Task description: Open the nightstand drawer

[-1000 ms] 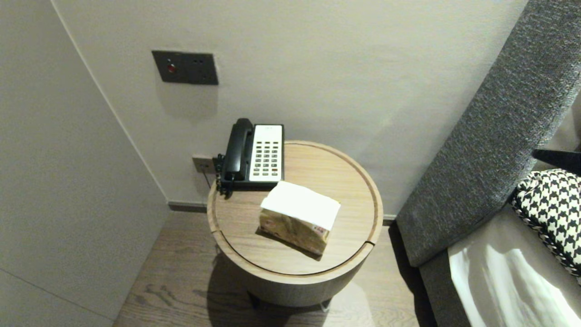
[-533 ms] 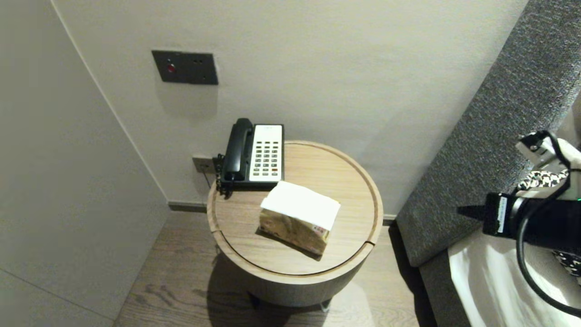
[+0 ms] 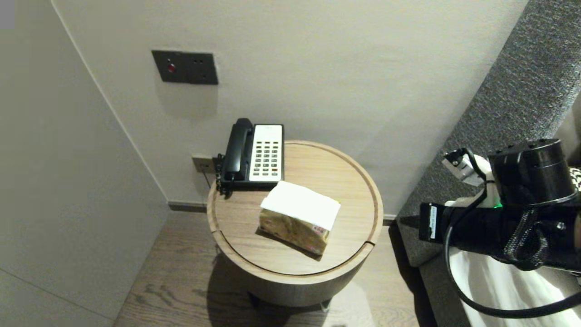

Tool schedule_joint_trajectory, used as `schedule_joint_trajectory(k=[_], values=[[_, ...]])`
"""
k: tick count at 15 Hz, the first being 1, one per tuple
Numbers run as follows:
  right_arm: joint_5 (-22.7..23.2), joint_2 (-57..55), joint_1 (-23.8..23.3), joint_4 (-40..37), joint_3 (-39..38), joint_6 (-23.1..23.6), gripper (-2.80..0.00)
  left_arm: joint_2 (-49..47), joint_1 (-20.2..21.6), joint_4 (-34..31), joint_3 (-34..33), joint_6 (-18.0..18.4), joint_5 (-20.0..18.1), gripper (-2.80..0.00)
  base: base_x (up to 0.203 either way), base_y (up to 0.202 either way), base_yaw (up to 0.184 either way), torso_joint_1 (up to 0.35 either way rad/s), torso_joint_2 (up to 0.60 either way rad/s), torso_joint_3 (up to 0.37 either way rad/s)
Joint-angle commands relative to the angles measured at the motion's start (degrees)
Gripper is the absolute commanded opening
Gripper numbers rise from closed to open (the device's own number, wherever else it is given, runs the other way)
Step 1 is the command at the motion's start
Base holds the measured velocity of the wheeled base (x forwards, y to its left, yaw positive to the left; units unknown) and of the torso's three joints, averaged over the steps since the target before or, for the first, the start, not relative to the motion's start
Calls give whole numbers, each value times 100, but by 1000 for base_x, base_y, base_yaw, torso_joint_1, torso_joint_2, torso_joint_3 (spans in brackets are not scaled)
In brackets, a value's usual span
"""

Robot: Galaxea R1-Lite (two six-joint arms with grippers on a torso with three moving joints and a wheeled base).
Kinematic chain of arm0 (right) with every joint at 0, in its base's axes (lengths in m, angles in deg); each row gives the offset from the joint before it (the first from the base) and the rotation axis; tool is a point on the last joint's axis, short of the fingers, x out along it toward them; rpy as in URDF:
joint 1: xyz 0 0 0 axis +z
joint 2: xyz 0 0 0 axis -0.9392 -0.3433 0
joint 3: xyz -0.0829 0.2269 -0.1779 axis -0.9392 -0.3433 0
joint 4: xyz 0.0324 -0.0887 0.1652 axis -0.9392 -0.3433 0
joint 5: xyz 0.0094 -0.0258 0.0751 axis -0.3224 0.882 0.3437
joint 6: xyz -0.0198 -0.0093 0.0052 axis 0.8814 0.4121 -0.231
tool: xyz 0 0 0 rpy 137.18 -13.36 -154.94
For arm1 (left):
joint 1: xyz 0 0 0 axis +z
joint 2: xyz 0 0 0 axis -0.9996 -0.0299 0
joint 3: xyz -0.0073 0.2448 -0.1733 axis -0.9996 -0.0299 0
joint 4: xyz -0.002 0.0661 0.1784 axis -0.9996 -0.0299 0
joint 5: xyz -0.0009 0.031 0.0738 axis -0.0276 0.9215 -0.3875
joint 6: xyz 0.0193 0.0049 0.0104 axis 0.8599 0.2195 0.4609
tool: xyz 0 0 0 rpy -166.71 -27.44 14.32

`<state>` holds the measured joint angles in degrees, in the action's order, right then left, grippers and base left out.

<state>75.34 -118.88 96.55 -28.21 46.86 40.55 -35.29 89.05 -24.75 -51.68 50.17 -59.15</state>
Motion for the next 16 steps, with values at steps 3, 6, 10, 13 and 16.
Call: schedule_joint_trajectory(k=[3,6,10,13,16], values=[[-2,-488,342,307,-36,-41,-280,26,2,-2,0,-4,3,-280,0,0,0,0,0,0],[15,-616,361,318,-18,-37,-280,26,2,-2,0,-4,3,-280,0,0,0,0,0,0],[8,-844,578,623,-51,-144,-280,26,2,7,0,-4,3,-280,0,0,0,0,0,0],[-2,-950,658,825,-61,-160,-280,21,2,7,0,-4,3,-280,0,0,0,0,0,0],[6,-995,685,826,-122,-160,-280,26,2,2,0,-4,3,-280,0,0,0,0,0,0]])
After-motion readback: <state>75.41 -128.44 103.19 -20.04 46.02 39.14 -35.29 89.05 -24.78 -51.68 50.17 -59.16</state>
